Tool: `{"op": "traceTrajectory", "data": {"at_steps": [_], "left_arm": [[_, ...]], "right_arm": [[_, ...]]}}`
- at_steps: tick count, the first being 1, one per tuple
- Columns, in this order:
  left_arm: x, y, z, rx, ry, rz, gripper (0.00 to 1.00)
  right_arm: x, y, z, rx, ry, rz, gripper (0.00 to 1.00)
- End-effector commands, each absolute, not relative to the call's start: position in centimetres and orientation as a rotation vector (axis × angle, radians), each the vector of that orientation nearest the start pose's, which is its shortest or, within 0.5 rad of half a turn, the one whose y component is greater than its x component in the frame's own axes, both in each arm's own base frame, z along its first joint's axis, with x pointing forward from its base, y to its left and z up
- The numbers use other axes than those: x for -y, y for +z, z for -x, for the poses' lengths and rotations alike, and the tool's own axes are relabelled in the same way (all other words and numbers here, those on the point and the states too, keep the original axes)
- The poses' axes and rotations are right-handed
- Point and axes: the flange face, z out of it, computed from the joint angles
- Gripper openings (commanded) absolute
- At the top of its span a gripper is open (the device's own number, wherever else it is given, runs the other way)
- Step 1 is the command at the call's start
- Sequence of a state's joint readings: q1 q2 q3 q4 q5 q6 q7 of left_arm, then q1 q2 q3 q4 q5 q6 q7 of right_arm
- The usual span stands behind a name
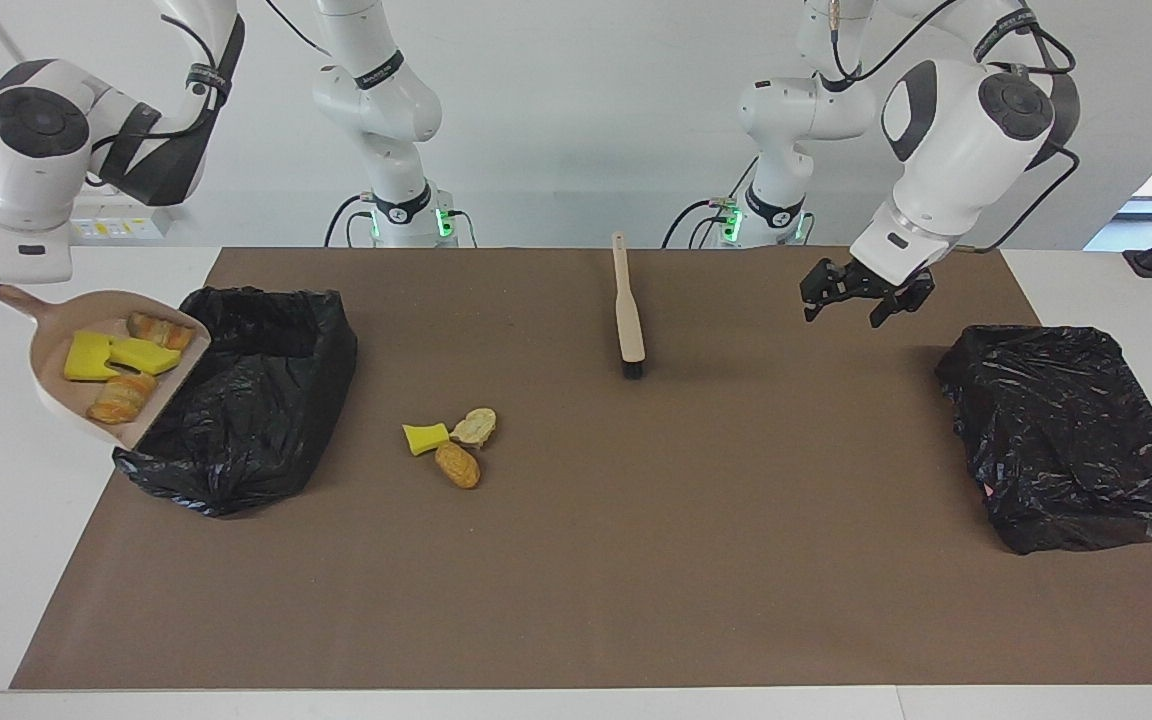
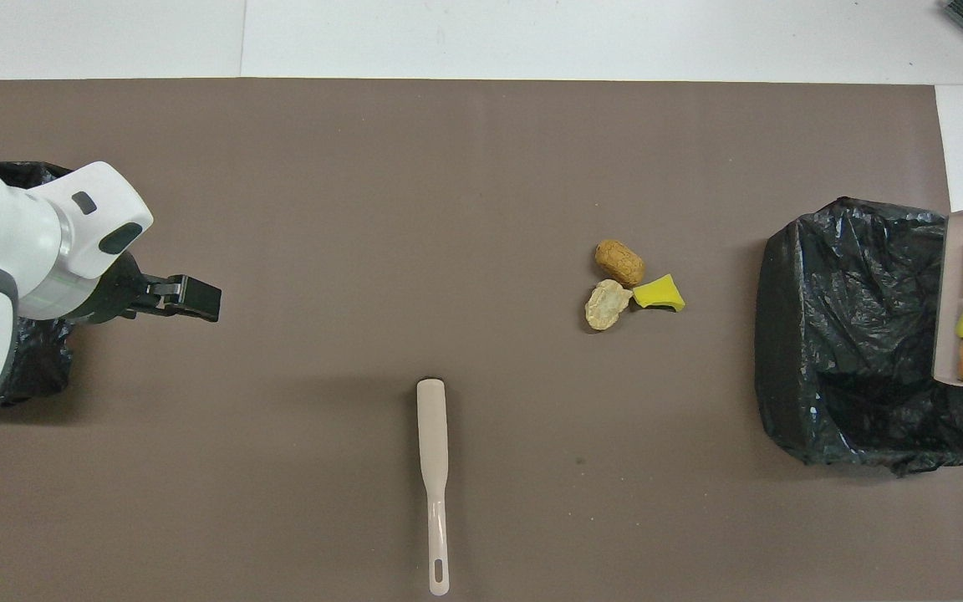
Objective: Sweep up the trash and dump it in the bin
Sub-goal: 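Tip the dustpan into the bin with the right gripper while the left gripper withdraws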
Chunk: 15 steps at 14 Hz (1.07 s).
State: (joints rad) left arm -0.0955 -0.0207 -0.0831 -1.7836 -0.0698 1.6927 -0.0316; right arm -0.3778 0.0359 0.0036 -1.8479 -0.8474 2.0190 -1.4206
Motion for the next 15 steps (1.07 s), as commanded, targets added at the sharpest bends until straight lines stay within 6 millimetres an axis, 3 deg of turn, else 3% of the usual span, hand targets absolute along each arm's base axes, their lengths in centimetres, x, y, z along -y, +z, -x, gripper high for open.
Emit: {"op": "traceTrajectory", "data": {"at_steps": [1,5,6,11,13,15], "left_arm": [[6.9,57.5,-54.5,-0.227,0.149,3.168,1.00],[5.3,60.2,-54.2,-0.181,0.160,3.166,1.00],[3.8,60.4,-54.3,-0.153,0.148,3.152,1.00],[3.2,60.5,-53.7,-0.121,0.152,3.142,1.00],[3.2,60.5,-53.6,-0.123,0.169,3.141,1.00],[3.3,60.6,-53.8,-0.124,0.170,3.149,1.00]], "right_arm": [[25.5,53.9,-53.7,-1.563,-0.729,-1.840,0.00],[25.4,54.3,-53.7,-1.543,-0.791,-1.794,0.00],[24.3,54.3,-54.0,-1.541,-0.802,-1.792,0.00],[23.7,54.4,-53.8,-1.520,-0.845,-1.807,0.00],[21.8,54.8,-54.5,-1.529,-0.859,-1.783,0.00],[21.6,55.3,-54.6,-1.523,-0.861,-1.765,0.00]]}}
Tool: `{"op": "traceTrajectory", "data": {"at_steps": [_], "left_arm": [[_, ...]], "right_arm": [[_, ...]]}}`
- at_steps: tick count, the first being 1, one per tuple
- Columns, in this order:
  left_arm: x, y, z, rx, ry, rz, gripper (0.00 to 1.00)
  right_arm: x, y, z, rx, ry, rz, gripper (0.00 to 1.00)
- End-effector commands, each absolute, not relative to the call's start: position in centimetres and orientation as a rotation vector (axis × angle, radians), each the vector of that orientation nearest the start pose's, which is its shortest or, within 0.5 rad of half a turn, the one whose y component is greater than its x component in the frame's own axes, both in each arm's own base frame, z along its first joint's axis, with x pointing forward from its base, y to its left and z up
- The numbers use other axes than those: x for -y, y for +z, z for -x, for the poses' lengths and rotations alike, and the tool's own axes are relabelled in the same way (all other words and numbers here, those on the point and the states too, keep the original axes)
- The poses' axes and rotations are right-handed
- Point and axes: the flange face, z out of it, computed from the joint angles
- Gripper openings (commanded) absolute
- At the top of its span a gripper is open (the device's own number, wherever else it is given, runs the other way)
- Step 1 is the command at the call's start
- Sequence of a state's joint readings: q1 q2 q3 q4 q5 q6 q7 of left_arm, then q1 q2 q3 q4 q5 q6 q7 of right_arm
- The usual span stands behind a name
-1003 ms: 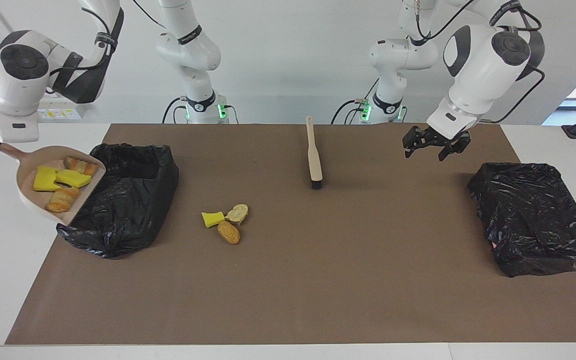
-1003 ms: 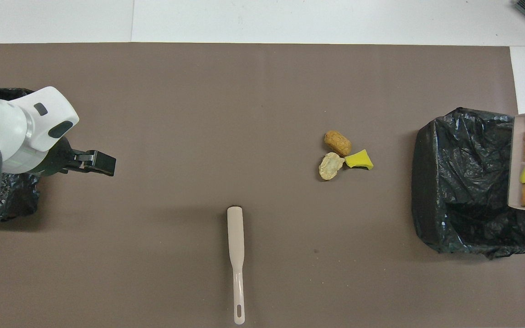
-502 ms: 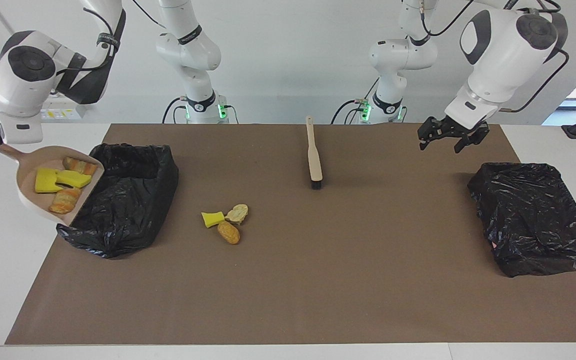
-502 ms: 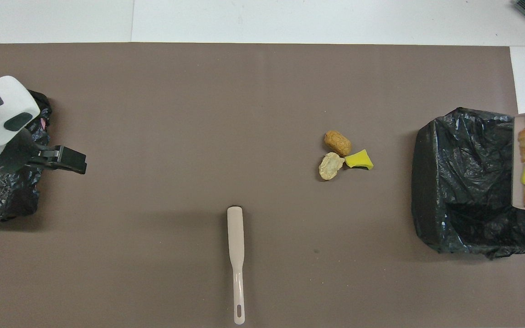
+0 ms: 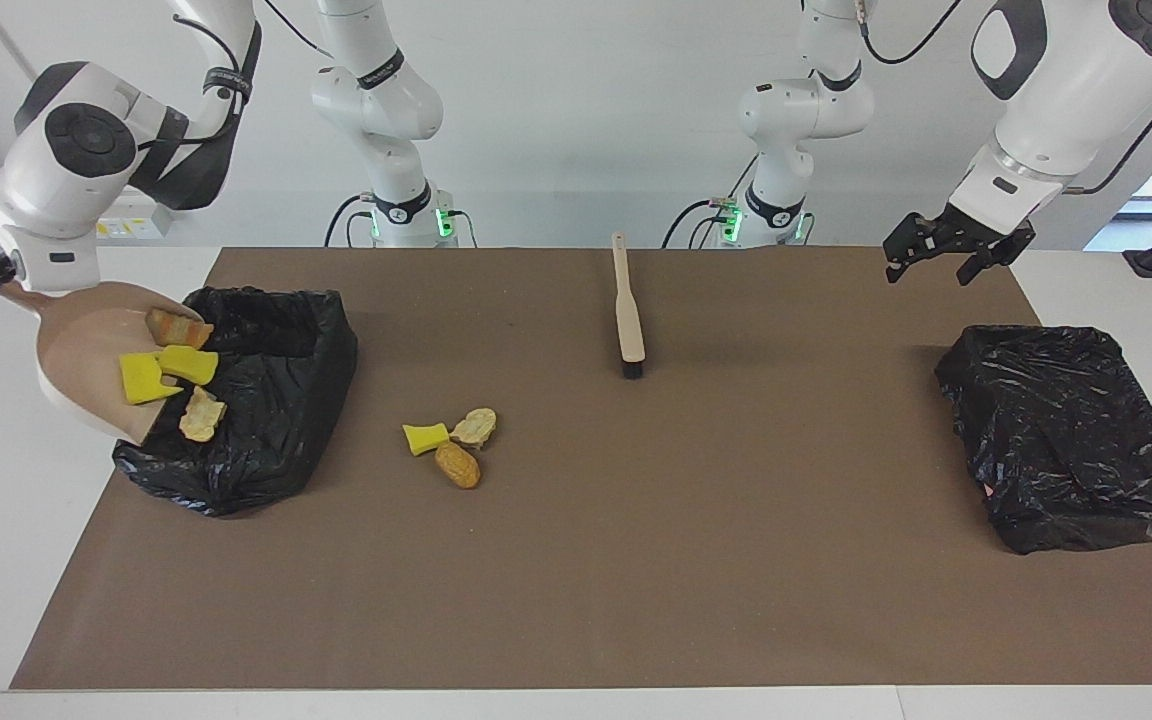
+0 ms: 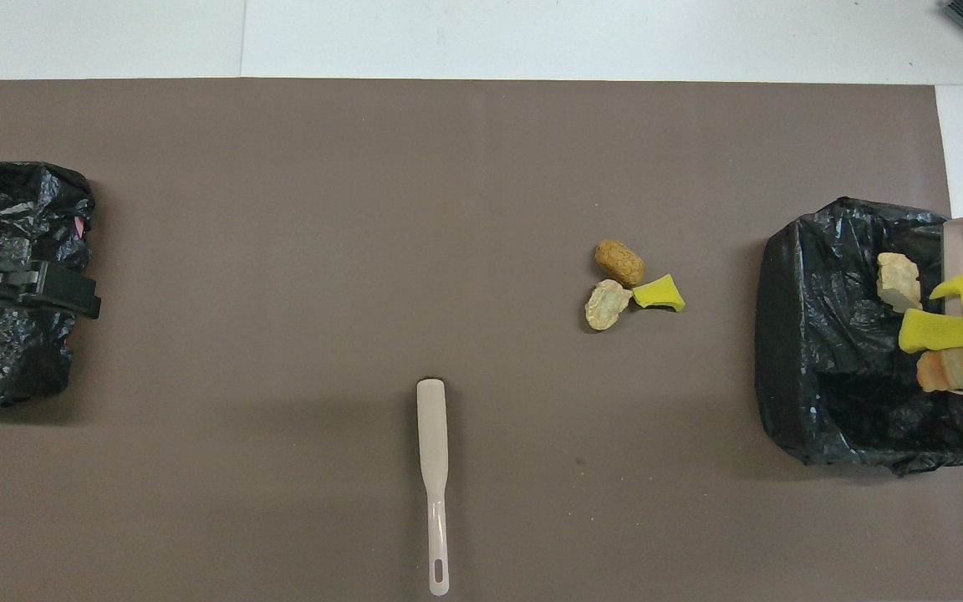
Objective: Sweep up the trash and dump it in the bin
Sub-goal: 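Tip the dustpan into the bin with the right gripper while the left gripper withdraws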
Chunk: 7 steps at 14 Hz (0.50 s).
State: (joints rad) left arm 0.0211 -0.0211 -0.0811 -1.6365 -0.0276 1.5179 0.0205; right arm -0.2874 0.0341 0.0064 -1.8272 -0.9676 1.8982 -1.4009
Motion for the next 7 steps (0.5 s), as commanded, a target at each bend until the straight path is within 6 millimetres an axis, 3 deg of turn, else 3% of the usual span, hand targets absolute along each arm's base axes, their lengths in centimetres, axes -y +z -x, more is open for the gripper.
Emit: {"op": "traceTrajectory", "data": {"at_steps": [1,3,5,7], "left_arm": [[3.1,61.2,-54.0,-0.113,0.149,3.158,1.00],[2.5,62.5,-54.2,-0.088,0.113,3.169,1.00],[1.5,64.0,-54.3,-0.062,0.070,3.157,1.00],[1.7,64.0,-54.5,-0.083,0.056,3.150,1.00]], "right_arm": [[21.6,55.2,-54.6,-1.522,-0.867,-1.766,0.00],[21.5,56.0,-54.6,-1.506,-0.884,-1.763,0.00],[19.6,56.4,-55.2,-1.522,-0.880,-1.717,0.00],[20.1,56.5,-55.1,-1.518,-0.884,-1.724,0.00]]}}
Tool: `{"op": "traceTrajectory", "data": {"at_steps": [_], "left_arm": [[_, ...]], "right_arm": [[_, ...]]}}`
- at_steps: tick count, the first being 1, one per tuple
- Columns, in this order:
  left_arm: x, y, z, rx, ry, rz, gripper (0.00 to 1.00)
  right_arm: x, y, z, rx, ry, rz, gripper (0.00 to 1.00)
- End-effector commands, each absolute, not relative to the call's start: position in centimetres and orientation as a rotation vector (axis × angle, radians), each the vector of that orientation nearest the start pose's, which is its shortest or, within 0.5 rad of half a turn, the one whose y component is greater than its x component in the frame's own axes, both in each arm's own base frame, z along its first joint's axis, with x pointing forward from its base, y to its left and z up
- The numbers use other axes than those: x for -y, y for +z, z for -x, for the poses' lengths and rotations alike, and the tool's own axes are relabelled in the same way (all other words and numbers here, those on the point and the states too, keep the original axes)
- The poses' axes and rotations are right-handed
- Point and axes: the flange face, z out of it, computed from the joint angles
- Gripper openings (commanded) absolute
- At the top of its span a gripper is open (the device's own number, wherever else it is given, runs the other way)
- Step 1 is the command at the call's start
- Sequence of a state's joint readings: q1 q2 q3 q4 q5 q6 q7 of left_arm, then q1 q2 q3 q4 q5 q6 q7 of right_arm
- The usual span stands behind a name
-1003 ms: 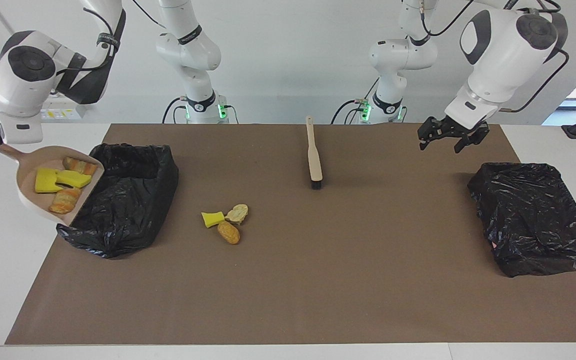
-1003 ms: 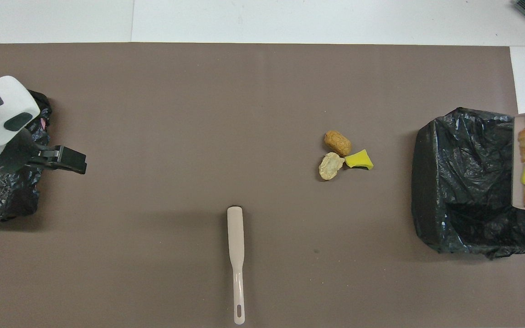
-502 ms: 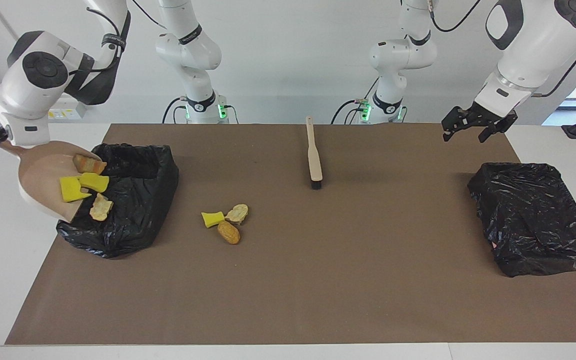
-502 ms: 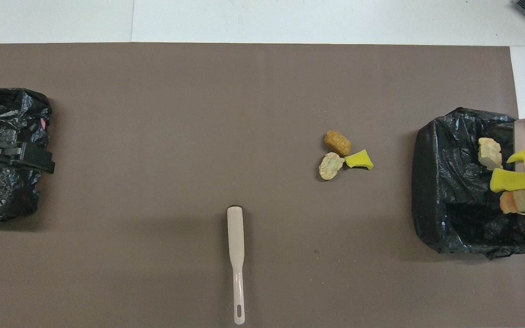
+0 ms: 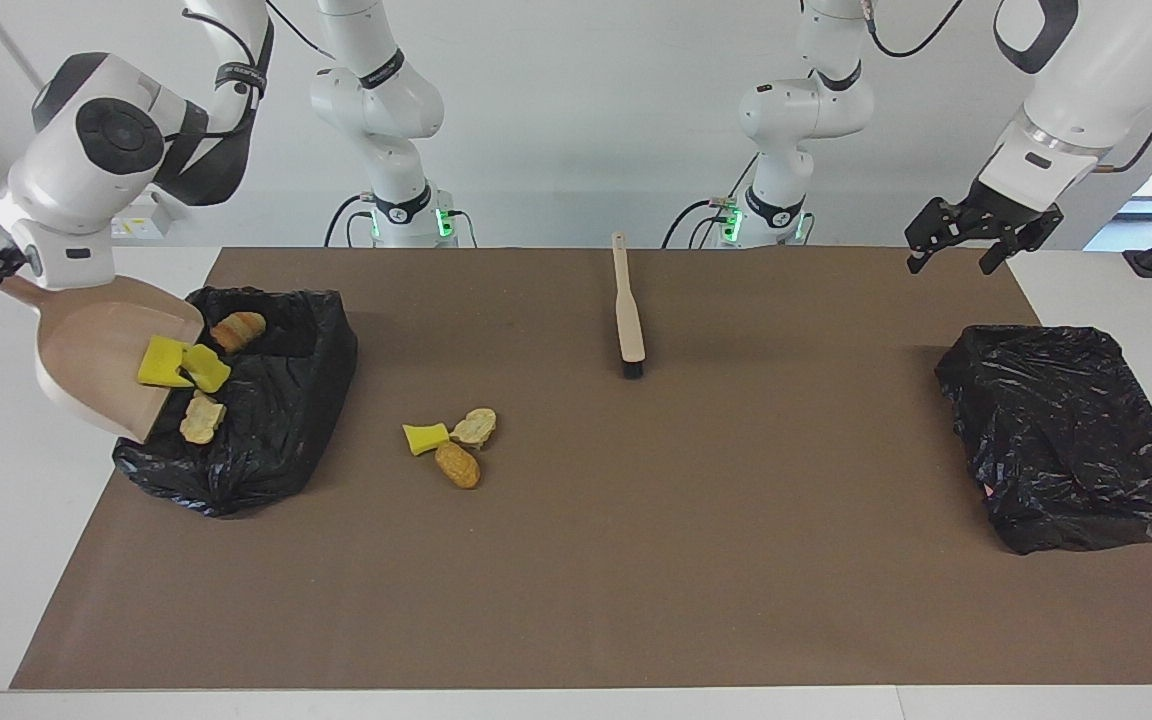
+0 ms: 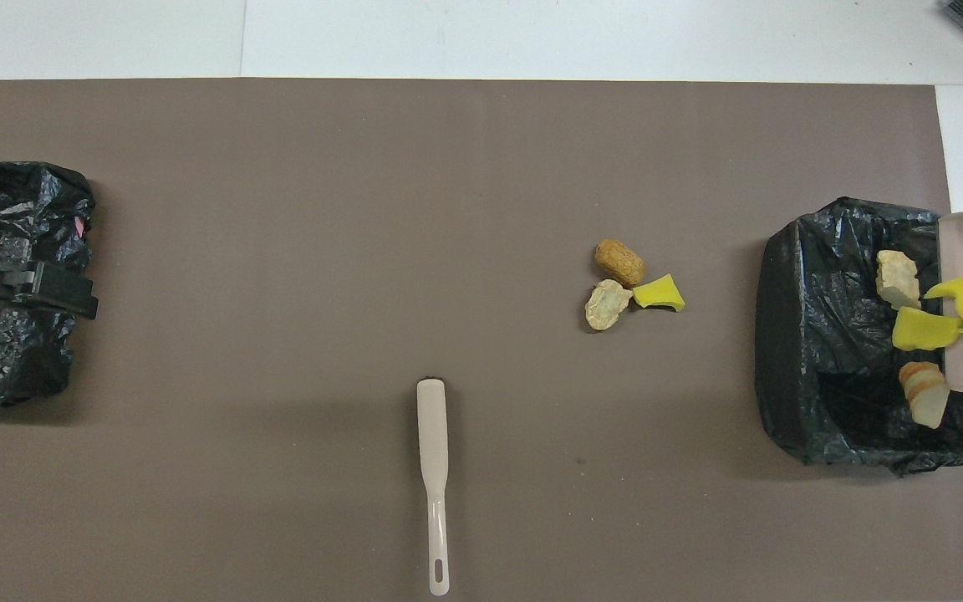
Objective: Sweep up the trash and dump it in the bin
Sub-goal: 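Tip the dustpan into the bin with the right gripper while the left gripper withdraws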
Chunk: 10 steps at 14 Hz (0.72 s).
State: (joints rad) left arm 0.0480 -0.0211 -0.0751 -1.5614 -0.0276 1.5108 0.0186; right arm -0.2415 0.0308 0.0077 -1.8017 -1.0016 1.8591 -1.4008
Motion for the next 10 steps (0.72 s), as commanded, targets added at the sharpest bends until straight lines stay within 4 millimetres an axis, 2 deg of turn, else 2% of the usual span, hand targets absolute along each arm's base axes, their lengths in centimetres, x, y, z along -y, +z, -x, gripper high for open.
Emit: {"op": "traceTrajectory", "data": {"at_steps": [1,4,6,7,9,10], "left_arm": [[1.8,64.0,-54.3,-0.093,0.053,3.151,1.00],[1.6,64.2,-54.2,-0.078,0.041,3.150,1.00],[1.6,64.3,-54.0,-0.076,0.046,3.149,1.00],[1.7,64.3,-54.1,-0.081,0.044,3.149,1.00],[1.8,64.3,-54.1,-0.083,0.044,3.149,1.00],[1.7,64.3,-54.1,-0.079,0.044,3.151,1.00]], "right_arm": [[20.0,56.6,-55.1,-1.522,-0.888,-1.715,0.00],[18.4,57.4,-55.5,-1.523,-0.916,-1.644,0.00],[18.2,57.8,-55.4,-1.512,-0.944,-1.624,0.00],[18.0,58.4,-55.5,-1.511,-0.945,-1.616,0.00],[17.1,61.2,-55.6,-1.492,-0.970,-1.609,0.00],[16.6,62.0,-55.7,-1.494,-0.973,-1.604,0.00]]}}
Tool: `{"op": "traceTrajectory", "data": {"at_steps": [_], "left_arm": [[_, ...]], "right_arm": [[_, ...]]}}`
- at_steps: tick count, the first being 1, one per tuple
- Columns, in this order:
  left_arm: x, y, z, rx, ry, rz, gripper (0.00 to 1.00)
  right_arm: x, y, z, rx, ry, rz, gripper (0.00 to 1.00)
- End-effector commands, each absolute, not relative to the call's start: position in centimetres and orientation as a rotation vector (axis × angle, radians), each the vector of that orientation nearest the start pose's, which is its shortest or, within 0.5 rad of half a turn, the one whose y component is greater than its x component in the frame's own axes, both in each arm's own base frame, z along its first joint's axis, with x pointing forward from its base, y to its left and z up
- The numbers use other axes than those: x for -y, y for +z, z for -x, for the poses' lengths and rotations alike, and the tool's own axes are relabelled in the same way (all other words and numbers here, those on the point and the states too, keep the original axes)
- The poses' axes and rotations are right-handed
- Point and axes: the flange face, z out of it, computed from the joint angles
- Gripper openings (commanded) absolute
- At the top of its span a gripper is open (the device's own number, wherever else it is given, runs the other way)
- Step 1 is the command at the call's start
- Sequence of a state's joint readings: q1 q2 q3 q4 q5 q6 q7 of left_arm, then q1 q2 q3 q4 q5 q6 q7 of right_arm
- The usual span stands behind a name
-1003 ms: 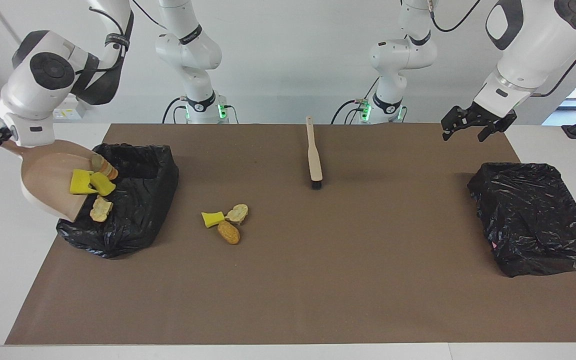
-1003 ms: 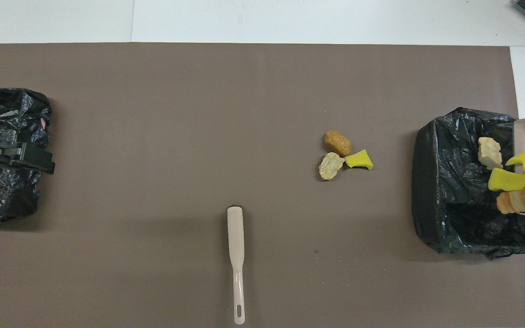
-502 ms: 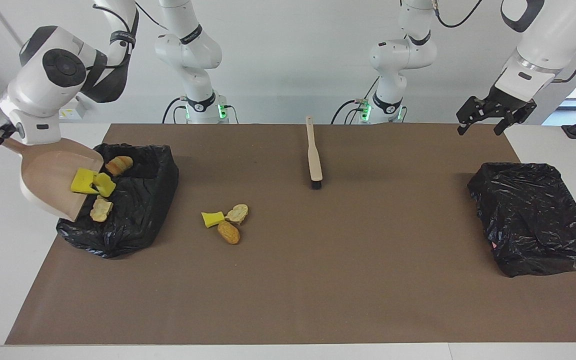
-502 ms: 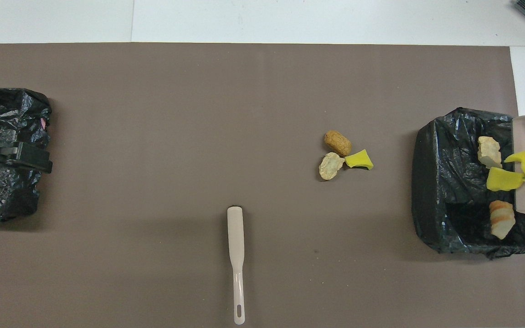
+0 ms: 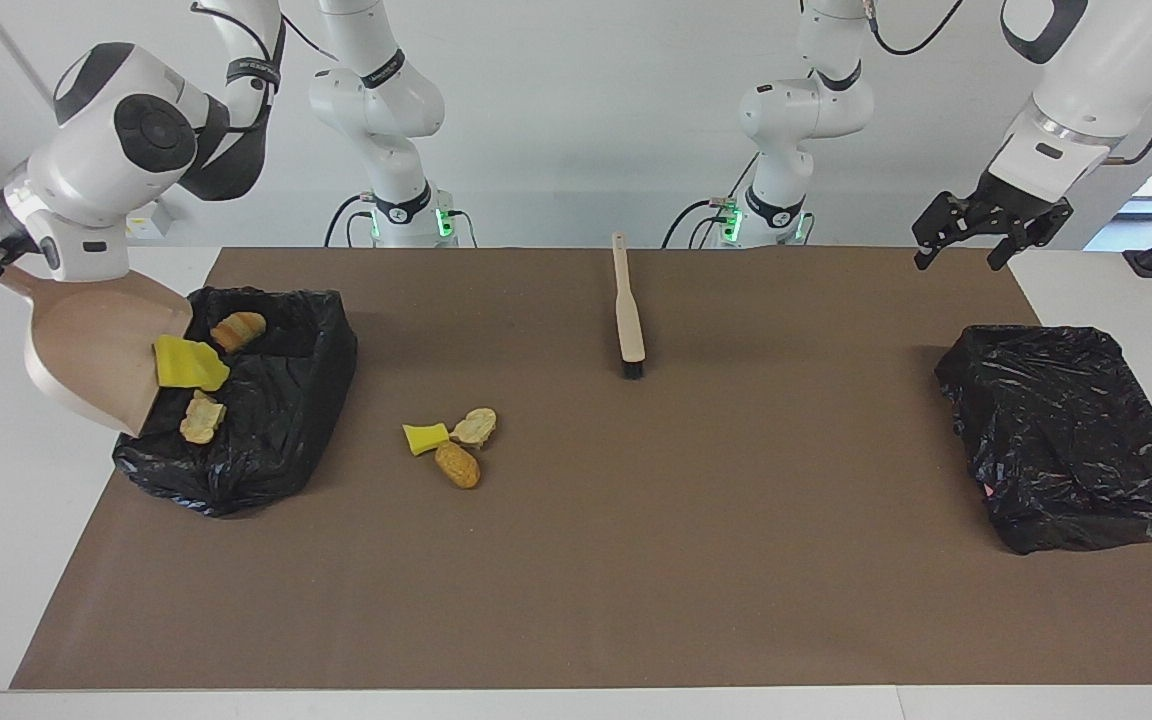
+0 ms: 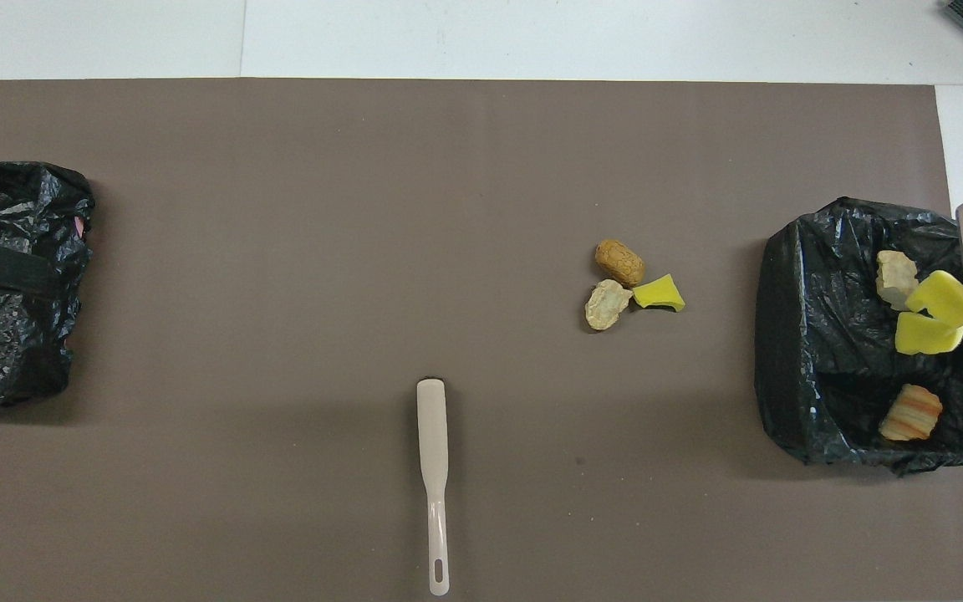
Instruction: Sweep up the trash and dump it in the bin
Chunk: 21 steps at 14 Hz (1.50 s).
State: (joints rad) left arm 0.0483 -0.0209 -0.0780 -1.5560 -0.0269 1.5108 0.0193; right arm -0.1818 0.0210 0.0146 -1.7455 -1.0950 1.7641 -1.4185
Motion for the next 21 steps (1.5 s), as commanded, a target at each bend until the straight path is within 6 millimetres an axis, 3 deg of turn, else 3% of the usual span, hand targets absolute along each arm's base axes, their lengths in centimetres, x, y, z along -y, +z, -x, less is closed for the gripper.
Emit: {"op": "traceTrajectory", "data": {"at_steps": [1,3,5,11,14,17,21], "left_arm": [[1.6,64.3,-54.1,-0.076,0.044,3.151,1.00],[1.6,64.3,-54.1,-0.076,0.044,3.151,1.00],[1.8,64.3,-54.1,-0.083,0.044,3.151,1.00],[1.7,64.3,-54.1,-0.079,0.046,3.151,1.00],[1.7,64.3,-54.1,-0.079,0.044,3.151,1.00],[1.6,64.3,-54.1,-0.076,0.044,3.151,1.00],[1.7,64.3,-54.1,-0.079,0.044,3.151,1.00]], "right_arm": [[16.3,62.6,-55.6,-1.497,-0.975,-1.603,0.00],[16.4,63.6,-55.2,-1.475,-0.988,-1.648,0.00],[14.4,64.2,-55.1,-1.493,-0.968,-1.691,0.00],[11.6,62.2,-54.5,-1.500,-0.795,-1.966,0.00],[7.0,61.3,-54.5,-1.412,-0.700,-2.092,0.00],[1.1,59.8,-54.7,-1.310,-0.591,-2.213,0.00],[-7.3,55.9,-55.3,-1.154,-0.467,-2.403,0.00]]}}
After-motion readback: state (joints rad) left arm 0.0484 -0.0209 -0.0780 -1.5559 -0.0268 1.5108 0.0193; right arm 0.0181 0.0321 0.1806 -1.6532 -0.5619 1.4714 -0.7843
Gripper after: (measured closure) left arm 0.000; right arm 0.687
